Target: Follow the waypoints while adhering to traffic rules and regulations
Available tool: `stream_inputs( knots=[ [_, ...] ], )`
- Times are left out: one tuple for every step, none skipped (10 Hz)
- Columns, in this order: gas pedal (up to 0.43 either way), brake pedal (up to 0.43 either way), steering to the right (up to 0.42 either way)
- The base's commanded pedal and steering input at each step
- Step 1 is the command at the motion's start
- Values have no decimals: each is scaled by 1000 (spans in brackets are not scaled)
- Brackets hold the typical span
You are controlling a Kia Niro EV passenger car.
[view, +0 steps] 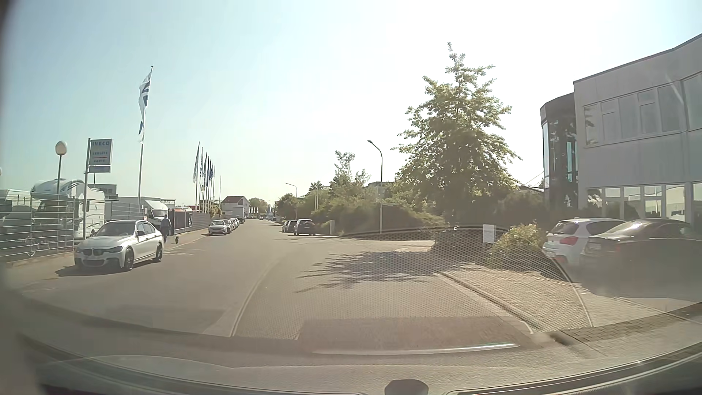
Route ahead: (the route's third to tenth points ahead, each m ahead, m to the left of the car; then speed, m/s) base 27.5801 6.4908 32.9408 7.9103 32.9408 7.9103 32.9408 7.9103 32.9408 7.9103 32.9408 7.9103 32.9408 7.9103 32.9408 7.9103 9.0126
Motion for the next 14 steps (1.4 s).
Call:
stream_inputs(
  knots=[
    [0, 250, -40],
    [0, 244, -38],
    [0, 250, -35],
    [0, 250, -34],
    [0, 256, -33],
    [0, 262, -33],
    [0, 274, -33],
    [0, 280, -33],
    [0, 280, -33],
    [0, 280, -33],
    [0, 280, -36],
    [0, 280, -41],
    [0, 280, -50],
    [0, 280, -60]
  ],
)
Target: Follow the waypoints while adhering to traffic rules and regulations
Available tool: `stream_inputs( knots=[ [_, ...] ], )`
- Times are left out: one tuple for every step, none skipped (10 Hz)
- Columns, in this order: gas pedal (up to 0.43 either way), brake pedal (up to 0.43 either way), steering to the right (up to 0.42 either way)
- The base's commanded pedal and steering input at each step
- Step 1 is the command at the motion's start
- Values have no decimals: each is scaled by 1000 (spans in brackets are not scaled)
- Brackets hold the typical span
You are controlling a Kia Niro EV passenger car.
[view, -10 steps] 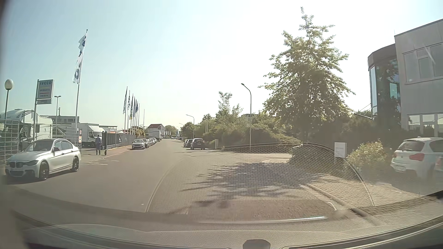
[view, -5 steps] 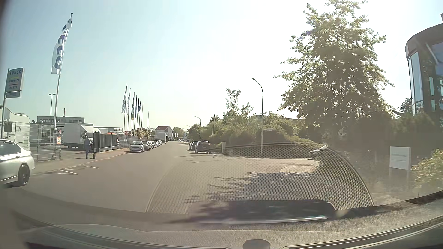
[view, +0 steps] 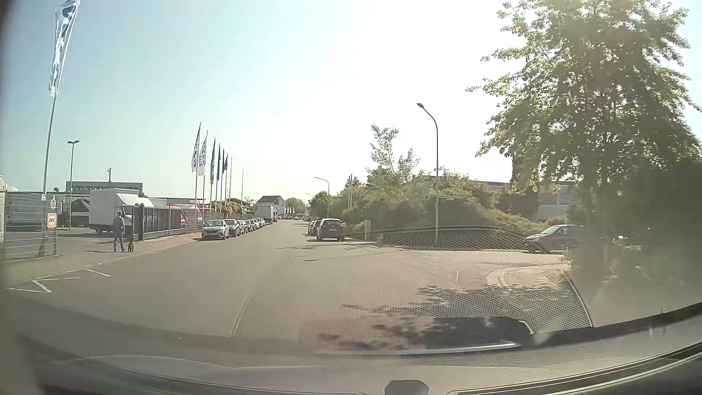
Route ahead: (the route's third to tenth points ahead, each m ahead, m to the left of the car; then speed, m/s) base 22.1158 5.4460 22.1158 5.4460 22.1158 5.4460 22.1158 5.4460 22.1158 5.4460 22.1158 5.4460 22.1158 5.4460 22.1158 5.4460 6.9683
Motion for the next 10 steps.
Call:
stream_inputs(
  knots=[
    [0, 280, -72],
    [0, 280, -78],
    [0, 280, -81],
    [0, 287, -81],
    [0, 287, -82],
    [0, 287, -81],
    [0, 287, -81],
    [0, 287, -81],
    [0, 280, -81],
    [0, 268, -81]
  ],
)
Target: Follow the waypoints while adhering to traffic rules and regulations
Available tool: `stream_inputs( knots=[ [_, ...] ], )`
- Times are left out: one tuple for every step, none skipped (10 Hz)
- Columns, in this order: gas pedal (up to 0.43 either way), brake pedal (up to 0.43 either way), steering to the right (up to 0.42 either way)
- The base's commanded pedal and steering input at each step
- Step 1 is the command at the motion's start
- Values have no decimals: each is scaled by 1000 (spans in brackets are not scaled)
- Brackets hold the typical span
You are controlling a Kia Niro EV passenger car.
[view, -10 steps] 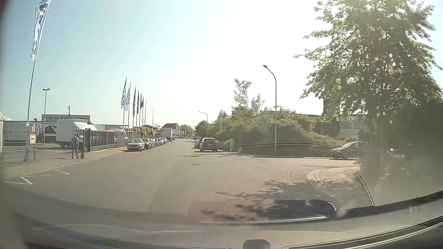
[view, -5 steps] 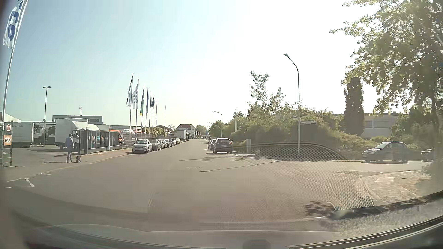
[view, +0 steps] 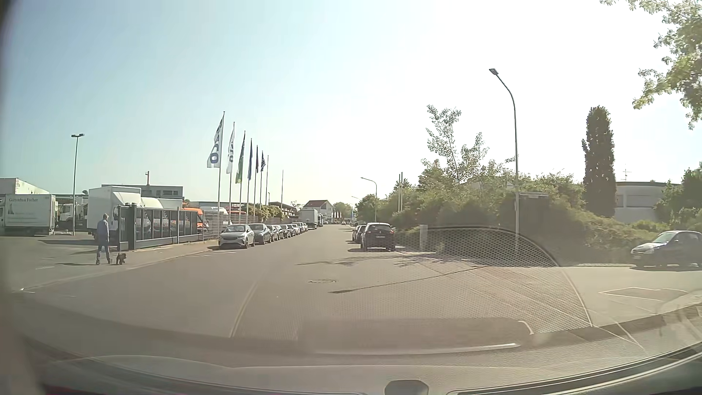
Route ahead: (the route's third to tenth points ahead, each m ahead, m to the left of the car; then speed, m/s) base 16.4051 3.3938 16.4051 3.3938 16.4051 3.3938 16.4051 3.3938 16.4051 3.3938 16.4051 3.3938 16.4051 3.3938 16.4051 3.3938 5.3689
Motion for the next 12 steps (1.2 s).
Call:
stream_inputs(
  knots=[
    [0, 250, -81],
    [0, 213, -82],
    [0, 183, -88],
    [0, 165, -102],
    [0, 159, -118],
    [0, 152, -136],
    [0, 146, -156],
    [0, 140, -173],
    [0, 140, -194],
    [0, 140, -221],
    [0, 146, -250],
    [0, 152, -274]
  ],
)
